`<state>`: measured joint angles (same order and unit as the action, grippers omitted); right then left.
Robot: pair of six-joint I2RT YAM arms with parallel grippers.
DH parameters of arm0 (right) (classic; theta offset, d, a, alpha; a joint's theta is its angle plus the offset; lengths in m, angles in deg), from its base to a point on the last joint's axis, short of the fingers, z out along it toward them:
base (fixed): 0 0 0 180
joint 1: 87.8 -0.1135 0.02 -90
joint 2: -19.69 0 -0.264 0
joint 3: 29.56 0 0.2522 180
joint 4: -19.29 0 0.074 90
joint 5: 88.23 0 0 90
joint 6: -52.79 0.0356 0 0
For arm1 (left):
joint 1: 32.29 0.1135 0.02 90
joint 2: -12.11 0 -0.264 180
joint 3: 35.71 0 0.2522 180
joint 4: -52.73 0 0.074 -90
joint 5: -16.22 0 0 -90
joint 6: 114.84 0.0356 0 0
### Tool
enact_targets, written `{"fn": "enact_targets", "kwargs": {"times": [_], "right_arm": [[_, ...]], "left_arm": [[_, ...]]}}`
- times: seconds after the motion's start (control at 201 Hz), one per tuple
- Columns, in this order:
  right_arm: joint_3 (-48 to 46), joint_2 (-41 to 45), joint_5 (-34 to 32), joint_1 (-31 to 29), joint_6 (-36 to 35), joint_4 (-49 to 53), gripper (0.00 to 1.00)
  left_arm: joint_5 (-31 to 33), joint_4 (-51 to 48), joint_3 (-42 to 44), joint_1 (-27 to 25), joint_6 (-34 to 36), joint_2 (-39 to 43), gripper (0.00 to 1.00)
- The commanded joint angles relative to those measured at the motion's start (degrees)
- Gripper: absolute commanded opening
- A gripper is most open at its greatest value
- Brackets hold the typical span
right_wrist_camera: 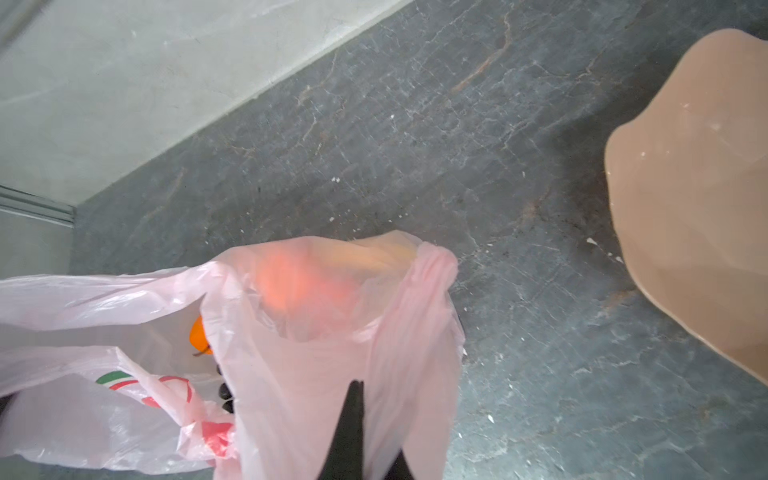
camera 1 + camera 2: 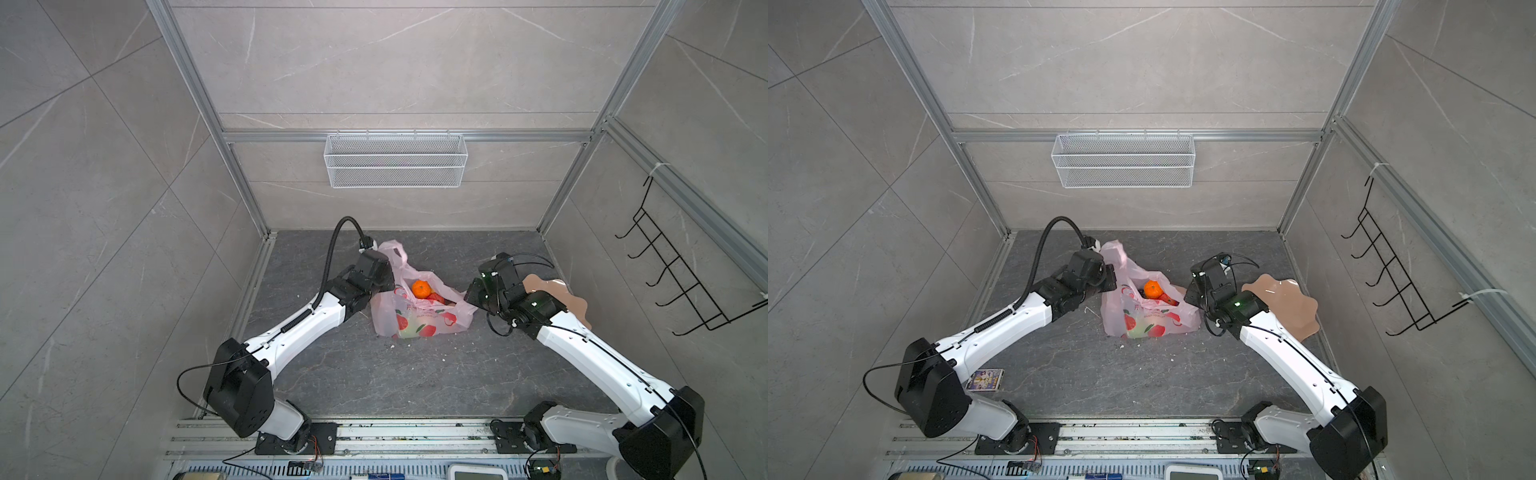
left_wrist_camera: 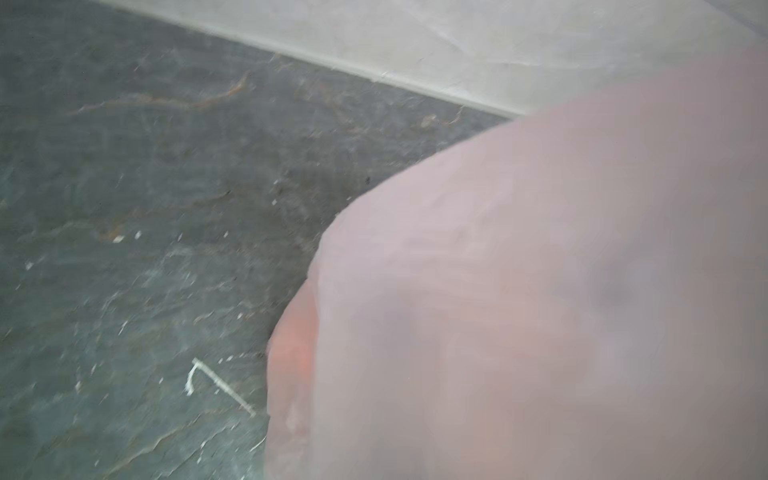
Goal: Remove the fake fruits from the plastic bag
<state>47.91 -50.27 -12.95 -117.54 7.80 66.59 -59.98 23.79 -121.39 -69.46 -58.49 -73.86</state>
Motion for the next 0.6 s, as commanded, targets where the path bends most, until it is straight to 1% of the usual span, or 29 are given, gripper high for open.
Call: {"fn": "enact_targets", "kwargs": {"times": [0.0, 0.075, 0.139, 0.214, 0.339, 0.418, 0.473, 0.558, 0.593], "right_arm": [[4.7, 0.5, 1.5, 1.2, -1.7, -2.6, 0.00], [5.0, 2.2, 0.2, 1.3, -2.9, -3.7, 0.00], [3.2, 4.0, 0.8, 1.3, -3.9, -6.2, 0.00], [-1.3, 6.2, 2.2, 1.2, -4.3, -9.6, 0.00], [-8.8, 7.9, 6.1, 1.1, -3.4, -12.3, 0.00], [-14.2, 8.6, 7.9, 0.8, -1.6, -14.4, 0.00], [-17.4, 8.8, 8.0, 0.0, -0.8, -16.0, 0.00], [-19.8, 8.1, 6.2, -1.7, -0.3, -16.4, 0.00], [-20.0, 7.6, 5.1, -2.6, -0.4, -16.3, 0.00]], "left_arm": [[-4.2, 5.9, -5.7, 3.0, 3.8, 0.4, 0.00], [-3.1, 8.5, -4.1, 3.3, 4.6, 3.0, 0.00], [-1.8, 11.5, 0.4, 3.3, 4.6, 6.2, 0.00], [-0.4, 12.5, 6.2, 3.7, 3.3, 9.1, 0.00], [-0.9, 12.4, 18.0, 5.2, -2.8, 12.4, 0.00], [-2.9, 11.1, 24.6, 7.2, -8.1, 13.7, 0.00], [-5.2, 10.3, 27.6, 8.4, -9.7, 14.4, 0.00], [-6.2, 7.4, 29.4, 8.6, -9.9, 16.4, 0.11], [-5.8, 5.3, 29.1, 8.6, -9.6, 17.4, 0.18]]}}
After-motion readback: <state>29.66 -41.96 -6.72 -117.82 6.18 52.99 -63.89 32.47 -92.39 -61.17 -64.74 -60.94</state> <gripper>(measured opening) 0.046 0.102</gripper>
